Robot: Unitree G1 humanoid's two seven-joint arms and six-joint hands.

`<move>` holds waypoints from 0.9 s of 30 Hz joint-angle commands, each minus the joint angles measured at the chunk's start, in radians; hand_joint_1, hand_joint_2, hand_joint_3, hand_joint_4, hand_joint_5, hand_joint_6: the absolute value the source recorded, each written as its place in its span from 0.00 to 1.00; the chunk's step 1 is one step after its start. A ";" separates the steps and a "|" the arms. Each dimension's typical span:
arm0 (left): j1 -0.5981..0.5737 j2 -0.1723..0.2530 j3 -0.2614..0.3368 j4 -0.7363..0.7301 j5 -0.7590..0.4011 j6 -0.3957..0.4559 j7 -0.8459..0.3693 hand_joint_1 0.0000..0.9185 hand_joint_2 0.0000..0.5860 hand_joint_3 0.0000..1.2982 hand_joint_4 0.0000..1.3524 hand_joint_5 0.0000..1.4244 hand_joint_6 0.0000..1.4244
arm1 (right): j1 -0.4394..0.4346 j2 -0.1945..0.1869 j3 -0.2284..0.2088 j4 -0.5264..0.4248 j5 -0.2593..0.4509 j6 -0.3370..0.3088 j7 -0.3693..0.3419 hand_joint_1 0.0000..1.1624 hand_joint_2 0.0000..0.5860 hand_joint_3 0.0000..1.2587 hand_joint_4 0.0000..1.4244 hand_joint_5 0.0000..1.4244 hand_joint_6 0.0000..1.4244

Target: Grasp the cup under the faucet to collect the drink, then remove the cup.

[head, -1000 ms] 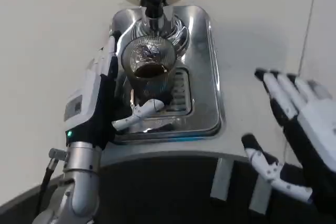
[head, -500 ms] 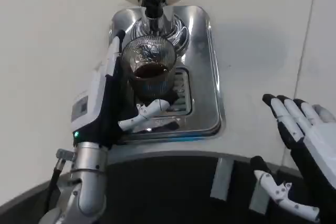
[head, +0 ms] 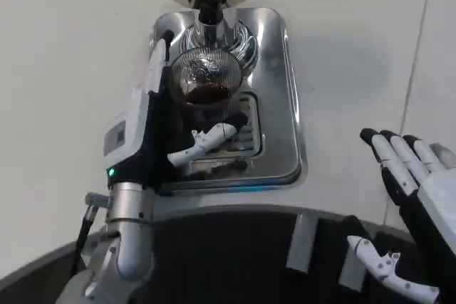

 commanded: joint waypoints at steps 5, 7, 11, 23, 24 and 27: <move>-0.046 -0.009 -0.016 0.067 0.004 0.048 0.023 0.46 0.09 0.01 0.01 0.24 0.30 | -0.008 0.025 0.023 -0.010 -0.018 0.027 0.029 0.22 0.79 0.00 0.00 0.00 0.00; -0.054 -0.015 -0.017 0.078 0.004 0.054 0.046 0.49 0.11 0.08 0.10 0.33 0.45 | -0.026 0.027 0.022 0.003 -0.018 0.036 0.033 0.20 0.78 0.00 0.00 0.00 0.00; -0.077 -0.041 -0.015 0.107 -0.008 0.064 0.075 0.55 0.14 0.32 0.38 0.55 0.72 | -0.058 0.022 0.014 0.021 -0.011 0.054 0.043 0.19 0.78 0.00 0.00 0.00 0.00; -0.109 -0.099 -0.003 0.164 -0.063 0.025 0.092 0.74 0.18 0.81 0.89 0.95 1.00 | -0.068 0.038 0.030 -0.016 -0.045 0.093 0.086 0.19 0.78 0.00 0.00 0.00 0.00; -0.108 -0.099 -0.003 0.164 -0.063 0.022 0.093 0.75 0.18 0.82 0.90 0.96 1.00 | -0.066 0.042 0.033 -0.020 -0.049 0.093 0.089 0.19 0.78 0.00 0.00 0.00 0.00; -0.102 -0.095 -0.002 0.156 -0.068 0.014 0.096 0.77 0.17 0.85 0.90 0.95 1.00 | -0.063 0.046 0.038 -0.026 -0.052 0.095 0.095 0.19 0.78 0.00 0.00 0.00 0.00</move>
